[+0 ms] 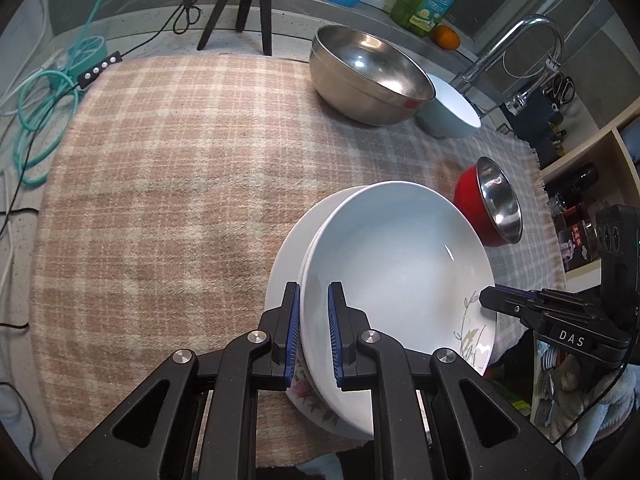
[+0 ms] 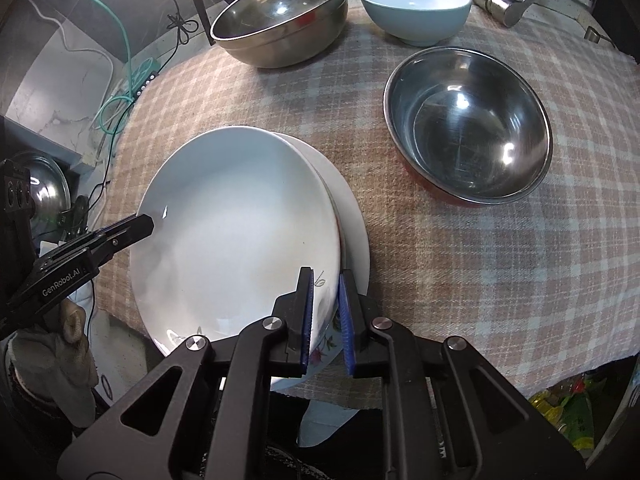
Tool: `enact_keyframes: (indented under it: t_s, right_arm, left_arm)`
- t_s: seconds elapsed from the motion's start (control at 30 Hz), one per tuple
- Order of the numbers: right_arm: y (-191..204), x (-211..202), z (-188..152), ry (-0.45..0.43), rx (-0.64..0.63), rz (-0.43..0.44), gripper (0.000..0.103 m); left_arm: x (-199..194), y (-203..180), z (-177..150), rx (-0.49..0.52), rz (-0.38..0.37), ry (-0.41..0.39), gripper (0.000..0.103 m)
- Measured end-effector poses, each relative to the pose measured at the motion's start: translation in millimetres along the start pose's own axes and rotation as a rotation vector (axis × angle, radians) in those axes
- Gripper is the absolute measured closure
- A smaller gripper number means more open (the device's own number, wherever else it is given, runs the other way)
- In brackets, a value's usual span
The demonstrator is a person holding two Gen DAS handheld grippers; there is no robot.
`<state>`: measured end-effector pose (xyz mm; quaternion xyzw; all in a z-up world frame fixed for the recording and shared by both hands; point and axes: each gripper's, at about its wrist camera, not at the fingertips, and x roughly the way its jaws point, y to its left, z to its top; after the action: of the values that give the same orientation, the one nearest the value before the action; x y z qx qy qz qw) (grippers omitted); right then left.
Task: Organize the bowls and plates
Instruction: 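Open the right gripper and release the white plate onto the stack, then move the right gripper to the rim of the large steel bowl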
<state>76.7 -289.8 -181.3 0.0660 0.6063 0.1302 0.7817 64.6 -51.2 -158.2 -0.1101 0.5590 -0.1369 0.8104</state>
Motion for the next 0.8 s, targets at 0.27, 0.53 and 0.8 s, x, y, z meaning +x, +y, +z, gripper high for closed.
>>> enact_keyframes:
  t_s: [0.27, 0.53, 0.8]
  right_arm:
    - [0, -2, 1, -0.012, 0.009, 0.021, 0.085]
    - [-7, -10, 5, -0.047, 0.017, 0.031, 0.059]
    - [-17, -32, 14, -0.137, 0.064, 0.103, 0.059]
  left_arm:
    - [0, 1, 1, 0.004, -0.010, 0.008, 0.090]
    - [-3, 3, 2, -0.008, -0.027, 0.005, 0.088]
    - [-14, 13, 14, -0.061, -0.089, -0.011, 0.081]
